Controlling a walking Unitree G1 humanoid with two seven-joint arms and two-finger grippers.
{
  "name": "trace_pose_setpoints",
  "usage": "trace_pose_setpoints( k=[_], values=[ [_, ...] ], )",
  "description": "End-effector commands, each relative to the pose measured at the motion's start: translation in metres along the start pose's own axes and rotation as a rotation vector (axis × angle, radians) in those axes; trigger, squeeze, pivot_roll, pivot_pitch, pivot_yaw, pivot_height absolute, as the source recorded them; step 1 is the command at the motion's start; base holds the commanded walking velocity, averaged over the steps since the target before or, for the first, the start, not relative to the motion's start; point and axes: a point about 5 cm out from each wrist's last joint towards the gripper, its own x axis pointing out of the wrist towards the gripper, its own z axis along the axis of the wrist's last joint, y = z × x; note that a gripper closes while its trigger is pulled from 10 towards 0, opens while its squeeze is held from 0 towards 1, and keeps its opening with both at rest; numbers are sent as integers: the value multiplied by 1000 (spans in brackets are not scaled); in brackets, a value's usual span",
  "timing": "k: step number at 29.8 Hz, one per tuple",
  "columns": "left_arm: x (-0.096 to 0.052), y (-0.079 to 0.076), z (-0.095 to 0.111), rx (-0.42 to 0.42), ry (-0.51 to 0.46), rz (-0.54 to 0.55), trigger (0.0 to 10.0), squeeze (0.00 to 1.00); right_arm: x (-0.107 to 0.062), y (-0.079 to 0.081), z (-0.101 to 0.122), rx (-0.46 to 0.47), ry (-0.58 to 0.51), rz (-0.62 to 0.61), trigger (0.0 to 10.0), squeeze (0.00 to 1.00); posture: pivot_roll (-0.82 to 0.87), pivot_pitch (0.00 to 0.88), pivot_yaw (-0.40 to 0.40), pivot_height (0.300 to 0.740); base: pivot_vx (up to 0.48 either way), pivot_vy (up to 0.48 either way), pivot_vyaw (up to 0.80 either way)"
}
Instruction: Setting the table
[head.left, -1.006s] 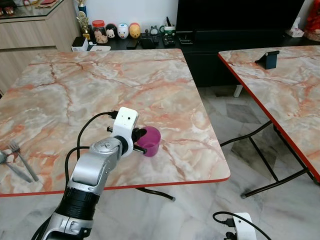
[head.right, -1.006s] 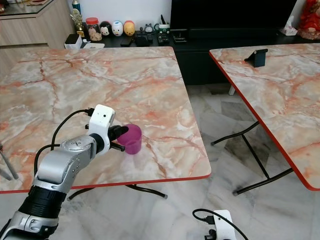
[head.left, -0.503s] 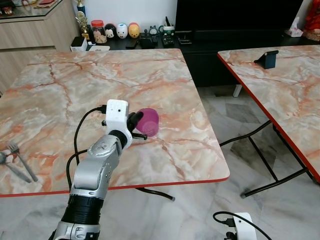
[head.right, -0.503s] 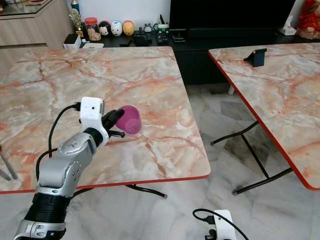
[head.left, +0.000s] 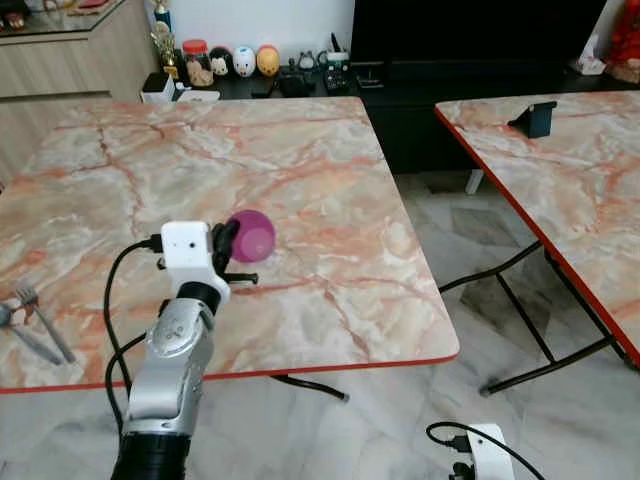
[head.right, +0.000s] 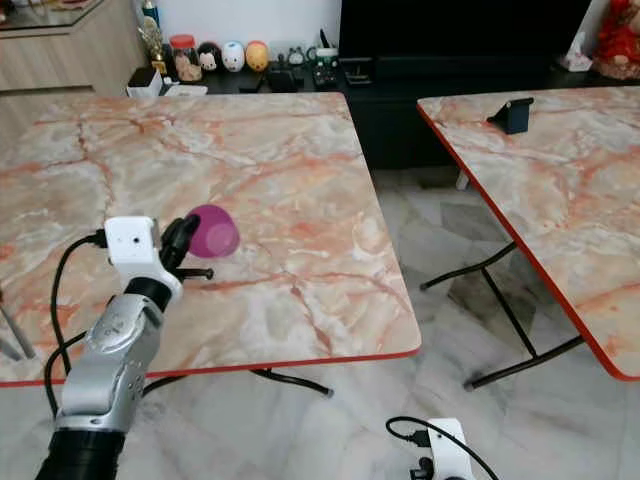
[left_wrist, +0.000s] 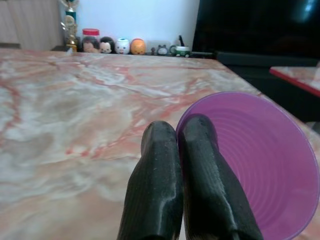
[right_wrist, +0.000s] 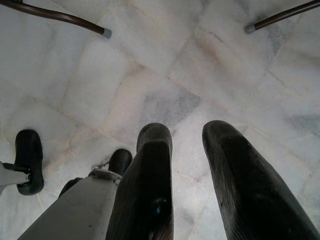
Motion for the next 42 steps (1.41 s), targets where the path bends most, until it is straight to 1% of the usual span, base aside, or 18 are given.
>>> trace_pose_setpoints(
  k=[1, 5, 10, 14, 15, 18, 42],
  values=[
    [-8, 5, -3, 34, -10, -10, 10000, 0, 0, -3, -1, -11, 3, -8, 10000, 0, 90, 0, -40, 740, 0, 0, 0],
    [-11, 9, -5, 29, -31, 16, 10000, 0, 0, -4, -1, -10, 3, -10, 10000, 0, 96, 0, -45, 740, 0, 0, 0],
    [-10, 10, -4, 15, -49, 37, 10000, 0, 0, -4, 0, -12, 2, -12, 10000, 0, 97, 0, -46, 740, 0, 0, 0],
    [-6, 6, 0, -14, -70, 43, 10000, 0, -1, -4, 0, -12, 2, -13, 10000, 0, 92, 0, -47, 740, 0, 0, 0],
    [-2, 1, 3, -37, -84, 37, 10000, 0, -1, -4, -1, -11, 2, -15, 10000, 0, 86, 0, -43, 740, 0, 0, 0],
    [-1, -1, 4, -47, -92, 34, 10000, 0, -1, -5, -1, -11, 3, -16, 10000, 0, 84, 0, -42, 740, 0, 0, 0],
    [0, -11, 4, -30, -101, -25, 10000, 0, -1, -4, -4, -22, 14, -14, 10000, 0, 83, 0, -38, 740, 0, 0, 0]
  ],
)
